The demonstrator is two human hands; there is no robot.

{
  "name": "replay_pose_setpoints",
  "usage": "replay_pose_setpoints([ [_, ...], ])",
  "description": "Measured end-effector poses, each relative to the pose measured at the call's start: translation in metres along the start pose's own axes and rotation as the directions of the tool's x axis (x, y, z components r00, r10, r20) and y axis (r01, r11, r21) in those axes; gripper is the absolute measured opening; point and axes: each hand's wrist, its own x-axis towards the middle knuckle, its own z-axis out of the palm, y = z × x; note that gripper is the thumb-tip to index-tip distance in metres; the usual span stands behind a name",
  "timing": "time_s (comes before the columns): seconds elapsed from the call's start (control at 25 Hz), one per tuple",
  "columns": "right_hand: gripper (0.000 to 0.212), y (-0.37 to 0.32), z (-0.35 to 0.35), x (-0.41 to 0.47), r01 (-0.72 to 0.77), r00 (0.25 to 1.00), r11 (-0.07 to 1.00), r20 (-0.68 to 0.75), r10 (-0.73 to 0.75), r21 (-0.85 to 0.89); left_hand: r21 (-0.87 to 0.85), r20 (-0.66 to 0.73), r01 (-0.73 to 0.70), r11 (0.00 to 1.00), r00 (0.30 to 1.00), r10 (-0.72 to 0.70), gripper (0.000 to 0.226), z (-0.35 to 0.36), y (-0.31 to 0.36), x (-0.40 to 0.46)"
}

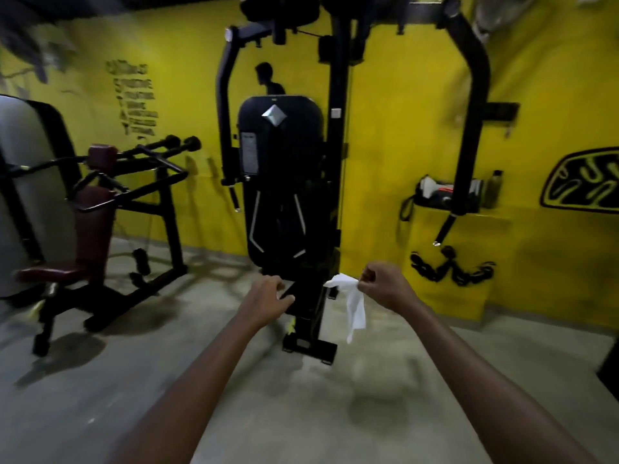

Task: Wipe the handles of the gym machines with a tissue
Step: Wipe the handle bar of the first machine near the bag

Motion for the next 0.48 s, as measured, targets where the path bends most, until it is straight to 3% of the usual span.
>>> replay_pose_setpoints([
  [0.16,0.027,0.063,-0.014,0.041,-0.115,0.991,0.993,-0.076,0.112,-0.039,-0.03,0.061,-0.091,0.995,0.994,0.093,0.036,0.06,0.019,0.08],
  [0.48,0.01,0.165,-0.042,0.17,-0.183,0.974,0.98,-0.148,0.169,-0.082,-0.079,0.094,-0.191,0.978,0.976,0.198,0.037,0.144,0.065,0.252],
])
